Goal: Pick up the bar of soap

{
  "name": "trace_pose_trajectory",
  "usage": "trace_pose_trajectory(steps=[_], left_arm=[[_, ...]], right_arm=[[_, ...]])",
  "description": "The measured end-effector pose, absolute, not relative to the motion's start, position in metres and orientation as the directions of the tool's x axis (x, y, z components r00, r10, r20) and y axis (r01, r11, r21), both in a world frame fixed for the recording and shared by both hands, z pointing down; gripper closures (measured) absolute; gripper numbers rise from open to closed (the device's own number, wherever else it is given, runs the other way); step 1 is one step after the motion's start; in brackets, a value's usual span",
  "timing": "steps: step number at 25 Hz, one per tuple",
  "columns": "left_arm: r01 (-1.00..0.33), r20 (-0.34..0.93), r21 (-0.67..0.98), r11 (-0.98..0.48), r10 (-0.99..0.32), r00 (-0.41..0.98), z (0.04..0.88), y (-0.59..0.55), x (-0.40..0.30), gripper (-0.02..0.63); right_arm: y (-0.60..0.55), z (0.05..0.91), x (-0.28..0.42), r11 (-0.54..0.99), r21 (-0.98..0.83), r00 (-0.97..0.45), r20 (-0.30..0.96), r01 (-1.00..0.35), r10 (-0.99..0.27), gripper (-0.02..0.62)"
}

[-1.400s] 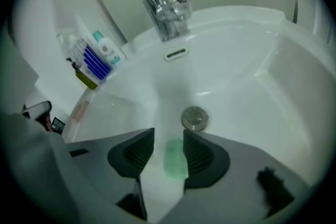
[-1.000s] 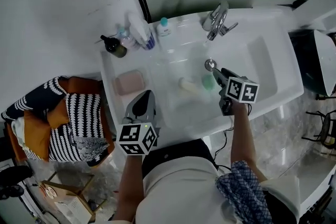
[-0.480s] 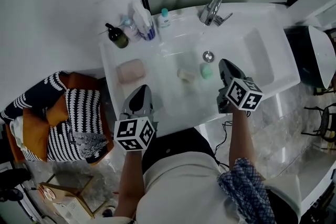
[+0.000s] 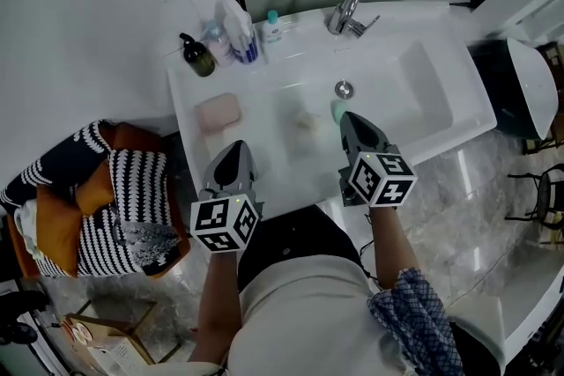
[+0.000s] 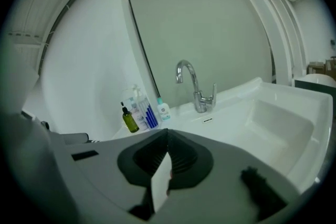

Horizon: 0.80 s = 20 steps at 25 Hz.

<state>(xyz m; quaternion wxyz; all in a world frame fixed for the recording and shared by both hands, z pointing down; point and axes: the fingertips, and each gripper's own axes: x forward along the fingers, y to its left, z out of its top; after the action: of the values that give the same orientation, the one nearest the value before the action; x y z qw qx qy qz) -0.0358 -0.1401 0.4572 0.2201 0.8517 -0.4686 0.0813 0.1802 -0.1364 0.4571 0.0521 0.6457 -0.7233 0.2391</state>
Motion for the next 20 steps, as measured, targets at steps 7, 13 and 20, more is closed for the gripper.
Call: trace_pose_trajectory(steps=[7, 13, 20], left_arm=[[-0.820, 0.343, 0.278, -0.500, -0.746, 0.571, 0.455, -0.124, -0.029, 0.598], [-0.813, 0.313, 0.276, -0.513, -0.752, 0.581, 0.438, -0.114, -0.028, 0.598], [-0.850, 0.300, 0.234, -0.472, -0.797, 0.525, 0.430, -0.111, -0.039, 0.598]], right_arm=[[-0.118, 0.444, 0.137, 0.112, -0.206, -0.184, 0.376, -0.972, -0.908, 0.581], [-0.106, 0.426, 0.093, 0.224, -0.153, -0.266, 0.369, -0.962, -0.891, 0.581], [-0.103, 0.427, 0.061, 0.246, -0.076, -0.256, 0.372, -0.966, -0.892, 0.581]])
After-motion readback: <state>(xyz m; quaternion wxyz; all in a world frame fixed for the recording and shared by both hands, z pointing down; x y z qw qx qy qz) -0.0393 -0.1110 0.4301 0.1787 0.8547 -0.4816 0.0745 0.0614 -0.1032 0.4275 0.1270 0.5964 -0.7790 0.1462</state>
